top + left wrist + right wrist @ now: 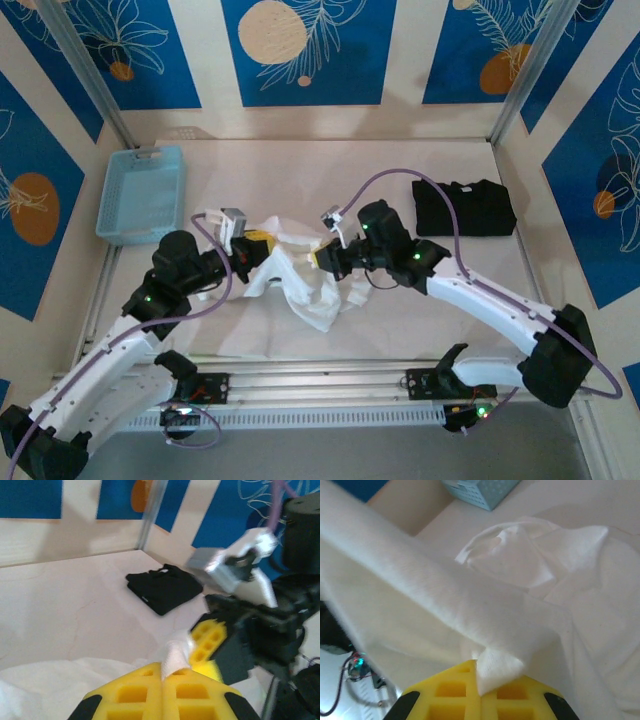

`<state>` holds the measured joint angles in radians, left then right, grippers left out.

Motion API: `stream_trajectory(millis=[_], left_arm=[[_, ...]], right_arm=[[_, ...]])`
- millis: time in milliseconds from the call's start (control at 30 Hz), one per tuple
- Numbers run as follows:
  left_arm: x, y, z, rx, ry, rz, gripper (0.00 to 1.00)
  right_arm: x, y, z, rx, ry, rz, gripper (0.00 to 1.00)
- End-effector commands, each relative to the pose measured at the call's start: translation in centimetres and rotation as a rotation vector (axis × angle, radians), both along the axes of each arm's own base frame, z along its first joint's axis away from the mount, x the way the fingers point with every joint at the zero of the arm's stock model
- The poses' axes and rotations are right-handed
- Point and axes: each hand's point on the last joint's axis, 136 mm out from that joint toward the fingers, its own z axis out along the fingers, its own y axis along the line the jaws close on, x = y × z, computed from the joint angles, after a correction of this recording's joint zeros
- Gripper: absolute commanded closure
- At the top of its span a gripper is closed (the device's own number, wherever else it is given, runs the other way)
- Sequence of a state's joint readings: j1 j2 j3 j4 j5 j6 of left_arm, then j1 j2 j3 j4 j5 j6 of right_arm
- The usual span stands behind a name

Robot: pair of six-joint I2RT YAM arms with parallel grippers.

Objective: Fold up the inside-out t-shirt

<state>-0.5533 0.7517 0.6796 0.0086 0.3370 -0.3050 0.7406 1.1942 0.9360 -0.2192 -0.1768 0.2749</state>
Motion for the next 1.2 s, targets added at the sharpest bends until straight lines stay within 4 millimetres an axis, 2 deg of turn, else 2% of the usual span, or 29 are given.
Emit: stream_trajectory(millis=[0, 100, 200, 367, 600, 700, 800, 900, 1000, 1133, 1167], left_arm=[[1.8, 2.1, 0.2, 0.048, -0.005, 0.152, 1.0], [2.8, 2.9, -1.2, 0.104, 0.022, 0.214, 1.0], [3.2, 3.2, -2.2, 0.141, 0.038, 0.238, 1.0], [3.5, 3.1, -4.2, 0.201, 0.09, 0.237, 1.0], [3.4, 2.1, -6.2, 0.242, 0.142, 0.18, 0.93], [3.6, 2.1, -7.2, 0.271, 0.159, 0.179, 1.0], [3.9, 2.8, -8.7, 0.315, 0.186, 0.215, 1.0], [3.8, 2.7, -9.5, 0.325, 0.197, 0.205, 1.0], [3.4, 1.9, -9.1, 0.286, 0.176, 0.159, 1.0], [2.2, 0.3, -6.0, 0.148, 0.068, 0.056, 1.0], [1.7, 0.0, -5.1, 0.116, 0.036, 0.032, 0.96]], right_arm=[[-2.7, -0.8, 5.6, 0.168, -0.06, 0.152, 1.0], [-4.7, -1.5, 8.6, 0.298, -0.066, 0.265, 1.0], [-5.3, -2.0, 10.0, 0.373, -0.07, 0.312, 1.0], [-5.5, -1.7, 10.2, 0.423, -0.049, 0.366, 1.0], [-5.9, -0.8, 10.9, 0.477, -0.036, 0.426, 0.98], [-6.0, -0.8, 11.8, 0.498, -0.047, 0.437, 0.98], [-6.0, -1.6, 12.9, 0.509, -0.087, 0.416, 0.98], [-5.9, -2.1, 13.1, 0.514, -0.11, 0.384, 0.99], [-5.0, -1.8, 12.0, 0.497, -0.076, 0.349, 1.0], [-4.2, -1.0, 10.0, 0.431, -0.01, 0.318, 1.0], [-4.2, -1.0, 9.7, 0.424, -0.012, 0.32, 1.0]])
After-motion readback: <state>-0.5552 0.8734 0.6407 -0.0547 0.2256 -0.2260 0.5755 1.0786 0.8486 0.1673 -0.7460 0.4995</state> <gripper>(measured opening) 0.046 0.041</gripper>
